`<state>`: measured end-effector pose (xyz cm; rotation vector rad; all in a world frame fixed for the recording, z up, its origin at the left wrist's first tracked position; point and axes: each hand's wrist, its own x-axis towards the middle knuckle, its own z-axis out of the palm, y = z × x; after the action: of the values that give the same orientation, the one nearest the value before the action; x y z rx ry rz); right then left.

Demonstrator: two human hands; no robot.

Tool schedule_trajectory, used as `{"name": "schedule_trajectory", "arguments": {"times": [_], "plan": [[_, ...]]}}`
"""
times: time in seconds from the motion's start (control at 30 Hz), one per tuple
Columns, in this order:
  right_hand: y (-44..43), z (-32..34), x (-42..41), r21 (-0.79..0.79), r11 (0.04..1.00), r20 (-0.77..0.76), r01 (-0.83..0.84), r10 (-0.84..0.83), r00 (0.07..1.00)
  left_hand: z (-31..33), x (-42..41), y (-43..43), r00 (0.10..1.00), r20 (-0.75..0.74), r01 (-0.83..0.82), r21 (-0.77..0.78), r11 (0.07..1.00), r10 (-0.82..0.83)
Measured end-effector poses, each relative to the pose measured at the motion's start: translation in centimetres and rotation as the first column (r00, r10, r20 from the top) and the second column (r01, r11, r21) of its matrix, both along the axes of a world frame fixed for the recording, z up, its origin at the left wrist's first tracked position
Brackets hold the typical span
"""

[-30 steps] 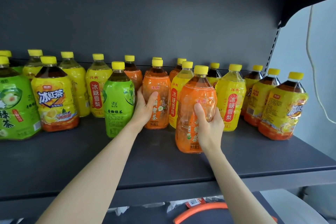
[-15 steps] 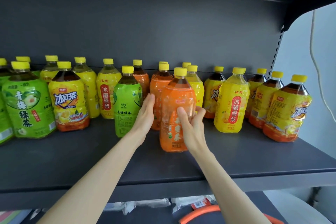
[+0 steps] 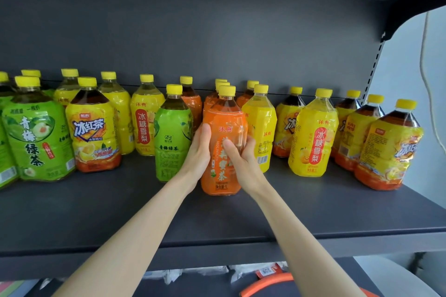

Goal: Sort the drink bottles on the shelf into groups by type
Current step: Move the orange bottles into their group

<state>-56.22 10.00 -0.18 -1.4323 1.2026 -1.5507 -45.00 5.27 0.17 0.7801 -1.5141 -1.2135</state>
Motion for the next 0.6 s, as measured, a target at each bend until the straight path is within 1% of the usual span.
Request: {"name": "schedule_trajectory", "arguments": {"times": [0.17, 0.27, 0.4, 0.6], "plan": [[-0.1, -0.6, -0.9, 0.032, 0.996, -0.088, -0.081, 0.084, 0.993, 0.0, -0.2, -0.1, 0.999, -0.008, -0.042, -0.078, 0.996, 0.042], [-0.1, -1.2, -1.3, 0.036, 0.993, -0.127, -0.11, 0.114, 0.985, 0.1, -0.1, -0.1, 0.999, -0.004, -0.045, -0.072, 0.996, 0.045], [0.0, -1.5, -1.2, 0.01, 0.998, -0.149, -0.055, 0.056, 0.987, 0.2, 0.1, 0.1, 1.0, 0.014, -0.015, -0.091, 0.996, 0.017], [0.0, -1.8, -0.9, -0.02, 0.999, -0.225, 0.045, -0.048, 0.973, 0.3, 0.3, 0.1, 0.996, 0.035, -0.075, -0.165, 0.983, 0.082]]}}
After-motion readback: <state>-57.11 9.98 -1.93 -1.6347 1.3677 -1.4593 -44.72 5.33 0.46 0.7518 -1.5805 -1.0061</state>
